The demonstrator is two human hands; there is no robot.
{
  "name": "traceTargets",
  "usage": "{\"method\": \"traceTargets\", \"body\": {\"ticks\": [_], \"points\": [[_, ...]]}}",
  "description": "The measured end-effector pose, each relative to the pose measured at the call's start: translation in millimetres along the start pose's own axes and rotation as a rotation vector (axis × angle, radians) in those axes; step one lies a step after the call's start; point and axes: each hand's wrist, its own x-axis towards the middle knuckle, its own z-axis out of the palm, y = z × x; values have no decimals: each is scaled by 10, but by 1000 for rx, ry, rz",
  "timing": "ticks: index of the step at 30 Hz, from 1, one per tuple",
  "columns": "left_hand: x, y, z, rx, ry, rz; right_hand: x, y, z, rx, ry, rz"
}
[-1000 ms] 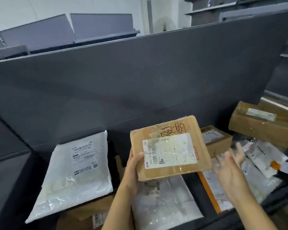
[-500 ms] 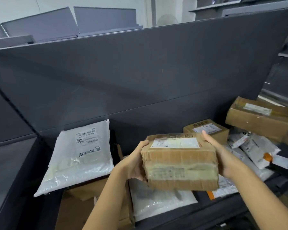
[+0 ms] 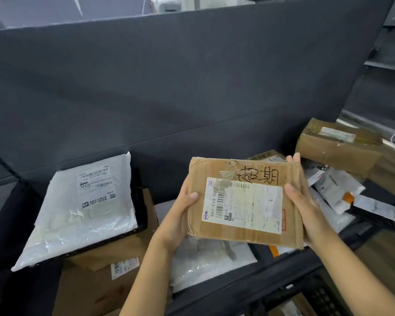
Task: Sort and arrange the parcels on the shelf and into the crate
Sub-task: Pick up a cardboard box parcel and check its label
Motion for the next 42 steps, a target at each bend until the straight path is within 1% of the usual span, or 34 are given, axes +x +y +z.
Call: {"method": "traceTargets", "body": {"ticks": [4, 8, 14, 17, 19, 21, 23, 26, 30, 33, 36, 42], "points": [[41, -362, 108, 7, -57, -150, -267, 129, -189, 44, 140, 130], [86, -606, 206, 33, -112, -224, -562, 238, -335, 92, 309, 212], [139, -1008, 614, 113, -352, -350, -1478, 402, -536, 121, 613, 366], [87, -1306, 957, 92, -462, -438, -1970, 396, -684, 154, 776, 406], [35, -1511, 1165, 71, -512, -467, -2249, 363, -775, 140, 862, 411], [-1, -1678, 1343, 62, -545, -504, -2469, 326, -843, 114, 931, 417], [-29, -1809, 1492, 81, -561, -512, -2654, 316, -913, 148, 991, 430], [-62, -1978, 1686, 116, -554, -519, -2901, 363, -1025, 233, 1029, 471], [-92, -2330, 1914, 199, -574, -576, -3234, 589, -1195, 372, 1021, 595], [-43, -2812, 2134, 322, -596, -675, -3439, 837, -1448, 401, 1057, 641], [-20, -3308, 2429, 463, -561, -788, -3617, 1075, -1770, 456, 1100, 680], [34, -4049, 2797, 587, -518, -852, -3976, 1715, -2377, 592, 1146, 841]]}}
